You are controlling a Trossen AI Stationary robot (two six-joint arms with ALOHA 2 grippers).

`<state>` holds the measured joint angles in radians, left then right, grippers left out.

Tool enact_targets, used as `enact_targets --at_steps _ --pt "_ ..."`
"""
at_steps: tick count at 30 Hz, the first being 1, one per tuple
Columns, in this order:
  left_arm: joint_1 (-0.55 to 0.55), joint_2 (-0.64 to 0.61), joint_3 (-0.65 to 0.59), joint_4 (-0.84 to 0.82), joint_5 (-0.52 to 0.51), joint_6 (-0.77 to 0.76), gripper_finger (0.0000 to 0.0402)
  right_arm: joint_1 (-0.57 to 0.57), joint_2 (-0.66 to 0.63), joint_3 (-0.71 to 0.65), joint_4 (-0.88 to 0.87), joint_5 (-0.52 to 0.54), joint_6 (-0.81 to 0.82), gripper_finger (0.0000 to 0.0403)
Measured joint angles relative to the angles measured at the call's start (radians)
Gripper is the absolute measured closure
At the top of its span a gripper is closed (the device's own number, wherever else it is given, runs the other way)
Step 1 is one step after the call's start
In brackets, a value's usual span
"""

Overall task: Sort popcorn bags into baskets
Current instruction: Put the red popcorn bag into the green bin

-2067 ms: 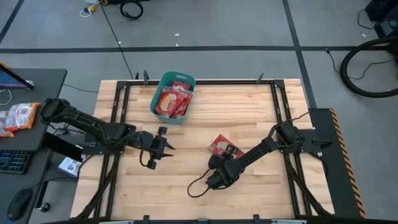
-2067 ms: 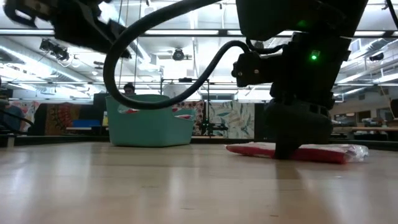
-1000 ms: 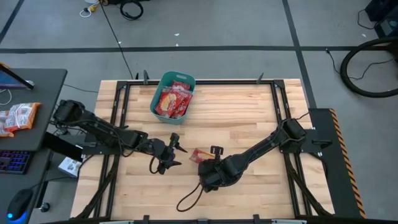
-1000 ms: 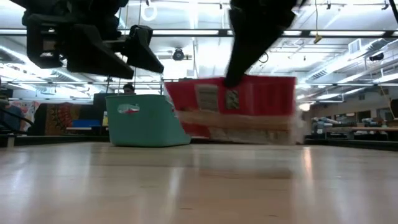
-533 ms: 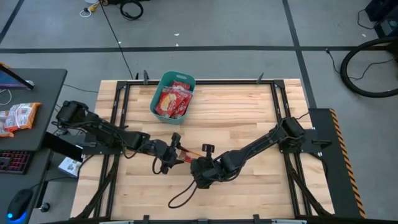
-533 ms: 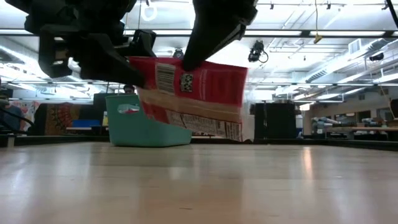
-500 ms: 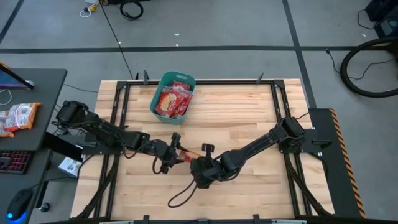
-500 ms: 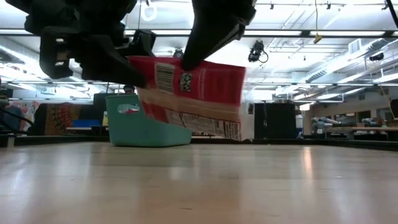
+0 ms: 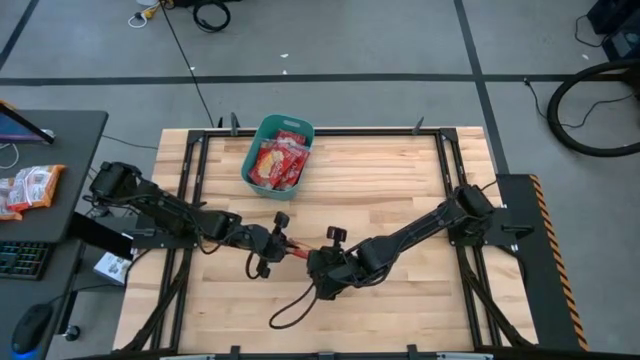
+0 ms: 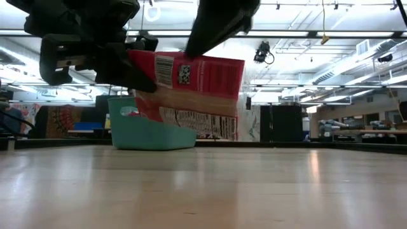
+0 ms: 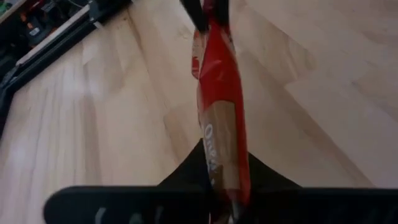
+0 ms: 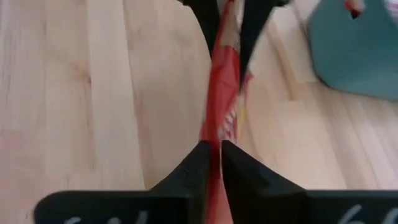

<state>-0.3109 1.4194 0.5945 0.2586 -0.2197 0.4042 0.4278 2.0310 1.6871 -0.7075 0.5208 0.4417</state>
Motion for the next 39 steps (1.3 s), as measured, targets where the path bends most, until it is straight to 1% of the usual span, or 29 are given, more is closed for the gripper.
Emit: enact_targets --at_steps 2,4,6,10,14,15,16,18,20,22,27,31,33,35,36,39 --pt "0.0 -0.017 0.004 -0.025 -0.033 0.0 0.0377 0.001 -0.033 0.0 -0.049 0.016 0.024 0.0343" --pt "0.0 -0.043 0.026 -0.095 -0.099 0.002 0.0373 0.002 -0.067 0.0 -0.105 0.06 0.053 0.033" --pt "0.0 -0.086 0.058 -0.172 -0.199 0.003 0.0366 0.004 -0.097 0.0 -0.172 0.118 0.099 0.0317" --pt "0.001 -0.162 0.127 -0.26 -0.407 -0.011 0.0365 0.012 -0.139 0.001 -0.323 0.24 0.238 0.0298" --pt "0.006 -0.221 0.159 -0.252 -0.628 0.008 0.0367 0.02 -0.137 -0.001 -0.428 0.333 0.378 0.0292" --pt "0.017 -0.229 0.161 -0.233 -0.674 0.021 0.0367 0.022 -0.137 -0.009 -0.435 0.353 0.401 0.0292" --pt "0.037 -0.238 0.162 -0.221 -0.697 0.025 0.0367 0.023 -0.137 -0.023 -0.427 0.369 0.414 0.0293" --pt "0.09 -0.261 0.157 -0.23 -0.697 0.02 0.0365 0.029 -0.137 -0.054 -0.407 0.393 0.43 0.0293" --pt "0.165 -0.263 0.155 -0.223 -0.641 -0.004 0.0365 0.039 -0.137 -0.078 -0.41 0.424 0.44 0.0293" --pt "0.247 -0.267 0.15 -0.271 -0.61 -0.032 0.0365 0.048 -0.137 -0.103 -0.406 0.451 0.458 0.0293" --pt "0.479 -0.267 0.15 -0.318 -0.539 -0.141 0.0365 0.072 -0.137 -0.149 -0.408 0.458 0.501 0.0293" --pt "0.629 -0.24 0.153 -0.351 -0.487 -0.233 0.0364 0.092 -0.137 -0.185 -0.407 0.466 0.559 0.0293" --pt "0.689 -0.227 0.149 -0.411 -0.453 -0.29 0.0364 0.101 -0.137 -0.206 -0.4 0.487 0.587 0.0293" --pt "0.73 -0.198 0.152 -0.398 -0.409 -0.355 0.0364 0.109 -0.137 -0.227 -0.379 0.503 0.605 0.0293" --pt "0.748 -0.191 0.151 -0.42 -0.39 -0.391 0.0364 0.112 -0.137 -0.235 -0.371 0.509 0.609 0.0293" --pt "0.77 -0.157 0.151 -0.42 -0.379 -0.476 0.0364 0.118 -0.137 -0.262 -0.32 0.517 0.61 0.0293"
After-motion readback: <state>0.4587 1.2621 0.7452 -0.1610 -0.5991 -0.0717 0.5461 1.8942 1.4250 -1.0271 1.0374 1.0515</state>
